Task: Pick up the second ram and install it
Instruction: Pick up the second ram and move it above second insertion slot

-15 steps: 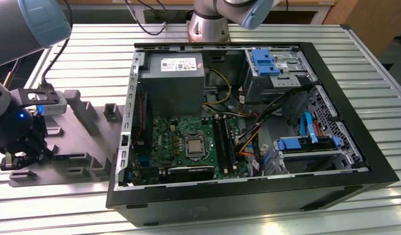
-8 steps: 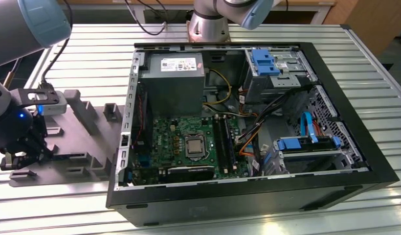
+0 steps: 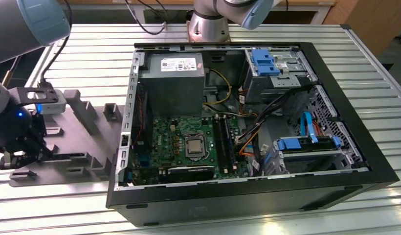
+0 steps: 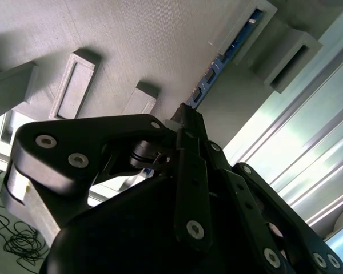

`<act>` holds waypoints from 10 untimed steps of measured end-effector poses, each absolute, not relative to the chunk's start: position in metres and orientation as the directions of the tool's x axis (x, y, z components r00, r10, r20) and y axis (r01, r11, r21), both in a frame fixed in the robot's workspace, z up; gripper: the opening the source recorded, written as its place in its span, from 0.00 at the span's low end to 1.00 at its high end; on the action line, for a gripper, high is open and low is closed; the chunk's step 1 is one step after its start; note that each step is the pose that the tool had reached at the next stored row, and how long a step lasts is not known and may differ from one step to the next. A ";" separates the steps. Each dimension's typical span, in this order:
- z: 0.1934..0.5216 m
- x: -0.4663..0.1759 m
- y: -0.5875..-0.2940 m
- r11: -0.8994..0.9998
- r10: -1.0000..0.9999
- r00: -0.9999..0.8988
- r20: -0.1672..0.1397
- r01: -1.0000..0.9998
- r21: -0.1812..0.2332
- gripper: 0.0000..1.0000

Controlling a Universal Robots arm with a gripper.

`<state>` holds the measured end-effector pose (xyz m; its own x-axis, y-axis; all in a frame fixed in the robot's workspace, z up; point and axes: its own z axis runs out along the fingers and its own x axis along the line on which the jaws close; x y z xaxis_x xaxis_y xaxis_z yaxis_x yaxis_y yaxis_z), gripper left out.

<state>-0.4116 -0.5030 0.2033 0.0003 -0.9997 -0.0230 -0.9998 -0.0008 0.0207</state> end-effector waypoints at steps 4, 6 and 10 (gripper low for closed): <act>0.207 -0.412 -0.503 -0.001 -1.000 0.000 -0.023 -1.000 0.021 0.11; 0.208 -0.412 -0.503 -0.001 -1.000 0.000 -0.023 -1.000 0.021 0.11; 0.211 -0.412 -0.503 -0.001 -1.000 0.000 -0.024 -1.000 0.021 0.11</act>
<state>-0.4116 -0.5030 0.2114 0.0003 -0.9997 -0.0239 -0.9998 -0.0008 0.0206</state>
